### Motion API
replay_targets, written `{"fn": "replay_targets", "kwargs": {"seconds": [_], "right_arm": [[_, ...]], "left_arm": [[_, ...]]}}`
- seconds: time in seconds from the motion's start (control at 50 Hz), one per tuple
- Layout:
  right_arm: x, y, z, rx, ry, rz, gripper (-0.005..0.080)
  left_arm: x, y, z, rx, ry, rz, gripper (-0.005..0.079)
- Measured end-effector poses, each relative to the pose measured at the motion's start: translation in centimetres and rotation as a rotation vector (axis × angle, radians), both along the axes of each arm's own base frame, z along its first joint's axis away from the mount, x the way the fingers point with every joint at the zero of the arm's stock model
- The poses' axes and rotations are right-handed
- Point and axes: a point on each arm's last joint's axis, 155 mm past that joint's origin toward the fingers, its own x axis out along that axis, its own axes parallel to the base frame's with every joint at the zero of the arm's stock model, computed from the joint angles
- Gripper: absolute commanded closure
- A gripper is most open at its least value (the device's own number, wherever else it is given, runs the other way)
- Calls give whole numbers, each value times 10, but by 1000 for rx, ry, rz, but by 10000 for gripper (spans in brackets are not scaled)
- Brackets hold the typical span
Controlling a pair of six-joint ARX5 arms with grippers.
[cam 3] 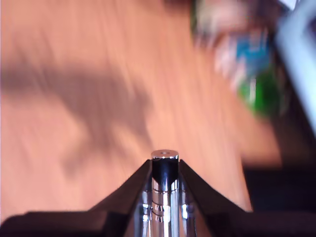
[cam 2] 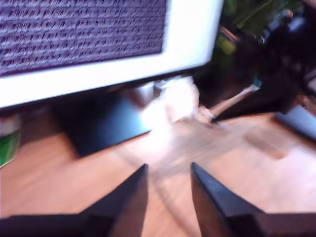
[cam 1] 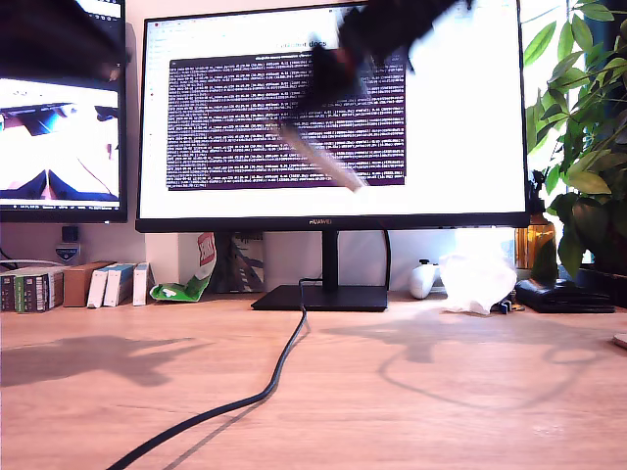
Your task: Pick the metallic laser pointer with your right arm, pass it to your left arm, then place it down to the left side of the table
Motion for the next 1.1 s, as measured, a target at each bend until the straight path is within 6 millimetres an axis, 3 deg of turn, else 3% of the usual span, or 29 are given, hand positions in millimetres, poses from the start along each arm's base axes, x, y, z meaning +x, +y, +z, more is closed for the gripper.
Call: {"fn": "replay_targets", "kwargs": {"seconds": [0.16,0.3,0.46,0.74,1.1], "right_arm": [[-21,21,66,140,-1,39,765],[-43,31,121,221,-64,83,765],[-71,42,164,281,-129,144,765],[-90,52,162,273,-107,188,765],[-96,55,162,274,-104,202,765]], "left_arm": [[-4,-12,7,-49,-12,-79,430],[-9,-27,3,-63,-8,-166,425],[-16,-49,5,-62,-60,-255,371],[-31,-72,42,-118,-218,-346,359],[-45,-85,78,-211,-311,-399,359]]}}
